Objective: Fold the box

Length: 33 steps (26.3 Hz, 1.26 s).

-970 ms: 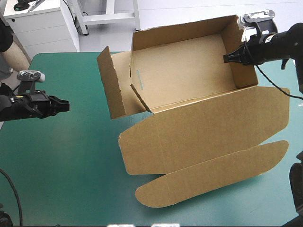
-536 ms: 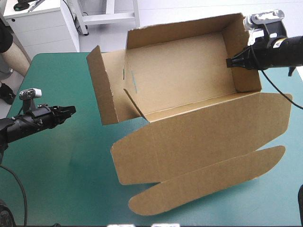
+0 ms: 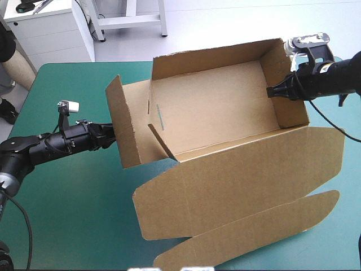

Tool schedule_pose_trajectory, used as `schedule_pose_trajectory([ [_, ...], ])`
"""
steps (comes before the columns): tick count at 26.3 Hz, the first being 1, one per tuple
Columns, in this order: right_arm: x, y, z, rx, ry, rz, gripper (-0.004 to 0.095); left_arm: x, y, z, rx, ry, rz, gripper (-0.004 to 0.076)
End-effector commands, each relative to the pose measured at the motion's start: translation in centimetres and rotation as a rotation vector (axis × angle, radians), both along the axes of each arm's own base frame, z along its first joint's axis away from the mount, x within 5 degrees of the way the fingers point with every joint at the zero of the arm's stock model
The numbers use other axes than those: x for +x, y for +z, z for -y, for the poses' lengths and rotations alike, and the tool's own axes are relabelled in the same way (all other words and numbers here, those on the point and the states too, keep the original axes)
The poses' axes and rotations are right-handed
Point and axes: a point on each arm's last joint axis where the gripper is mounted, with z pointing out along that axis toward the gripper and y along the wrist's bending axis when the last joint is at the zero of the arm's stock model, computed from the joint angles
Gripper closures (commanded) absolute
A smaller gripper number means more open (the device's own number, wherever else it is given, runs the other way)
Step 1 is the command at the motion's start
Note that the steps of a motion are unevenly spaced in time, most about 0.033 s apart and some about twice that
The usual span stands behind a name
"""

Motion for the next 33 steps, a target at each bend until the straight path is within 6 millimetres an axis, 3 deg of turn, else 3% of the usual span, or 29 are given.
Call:
schedule_pose_trajectory([
  [1,-1.7,2.0,-0.3,0.047,0.023,0.065,0.0928,-1.0,3.3,1.0,-0.216,-0.098,0.119,0.0269],
  [8,-1.5,2.3,-0.3,0.05,0.009,0.102,0.0926,-1.1,3.9,1.2,-0.272,-0.109,0.137,0.0265],
  [12,-1.3,2.5,-0.2,0.07,-0.017,0.128,0.0925,-1.2,4.4,2.7,-0.299,-0.162,0.146,0.0265],
  [16,-1.1,2.4,0.1,0.051,-0.049,0.13,0.092,-1.2,6.1,3.6,-0.296,-0.207,0.188,0.0257],
  [20,-1.0,2.5,0.3,0.046,-0.076,0.142,0.092,-1.2,7.9,4.3,-0.308,-0.245,0.21,0.02],
  [26,-0.9,2.9,-2.3,0.025,-0.071,0.206,0.092,-1.8,10.4,6.0,-0.298,-0.329,0.285,0.0189],
  [33,-1.1,3.5,-5.1,-0.02,-0.076,0.304,0.092,-1.8,11.2,6.0,-0.309,-0.331,0.275,0.0166],
])
